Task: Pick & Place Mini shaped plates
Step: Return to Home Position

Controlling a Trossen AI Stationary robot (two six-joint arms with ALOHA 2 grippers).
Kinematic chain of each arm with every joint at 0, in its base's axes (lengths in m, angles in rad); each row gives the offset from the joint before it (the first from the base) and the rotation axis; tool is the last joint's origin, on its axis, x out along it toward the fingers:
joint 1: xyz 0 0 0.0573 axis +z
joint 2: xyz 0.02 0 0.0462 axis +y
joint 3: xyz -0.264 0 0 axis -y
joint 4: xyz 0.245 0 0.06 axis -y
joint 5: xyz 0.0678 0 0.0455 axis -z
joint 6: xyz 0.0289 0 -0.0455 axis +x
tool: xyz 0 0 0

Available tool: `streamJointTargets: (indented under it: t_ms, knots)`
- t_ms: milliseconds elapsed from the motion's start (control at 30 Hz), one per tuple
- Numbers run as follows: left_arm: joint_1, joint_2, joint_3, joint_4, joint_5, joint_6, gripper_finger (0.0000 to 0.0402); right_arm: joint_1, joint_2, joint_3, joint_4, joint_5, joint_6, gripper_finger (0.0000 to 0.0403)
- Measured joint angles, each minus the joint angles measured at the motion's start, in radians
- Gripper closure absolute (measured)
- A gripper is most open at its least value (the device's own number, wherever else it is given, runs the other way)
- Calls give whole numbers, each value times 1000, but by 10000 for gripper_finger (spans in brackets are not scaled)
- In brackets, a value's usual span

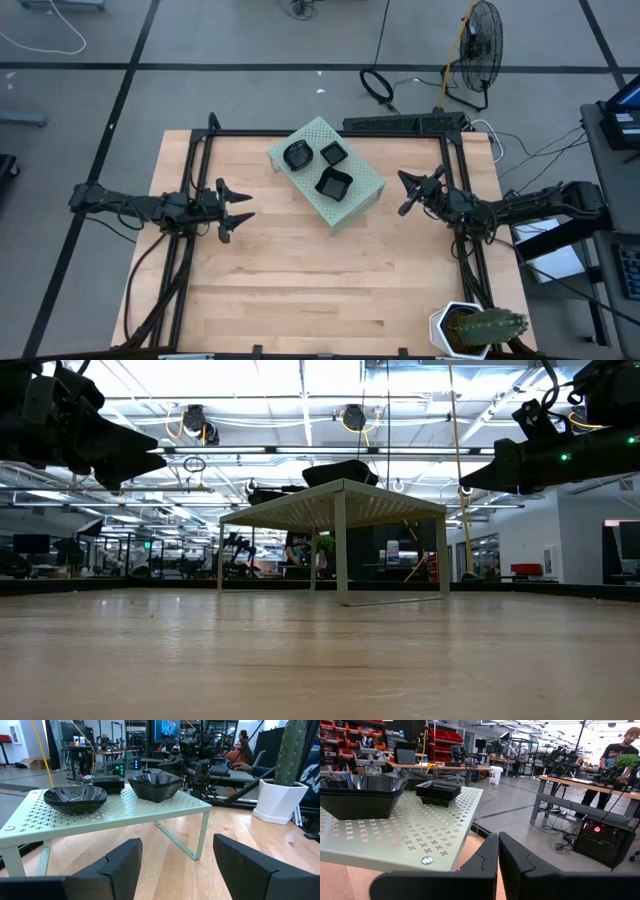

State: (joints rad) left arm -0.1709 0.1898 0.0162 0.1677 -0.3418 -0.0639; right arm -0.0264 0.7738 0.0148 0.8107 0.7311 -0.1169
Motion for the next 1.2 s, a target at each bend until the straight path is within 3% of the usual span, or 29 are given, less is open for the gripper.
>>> streamJointTargets:
  t_ms: [400, 867, 1200]
  knots:
    - [0, 0, 0, 0, 0, 0, 133, 0, 0, 0, 0, 0, 0, 399]
    - [0, 0, 0, 0, 0, 0, 155, 0, 0, 0, 0, 0, 0, 399]
    - [0, 0, 0, 0, 0, 0, 138, 0, 0, 0, 0, 0, 0, 399]
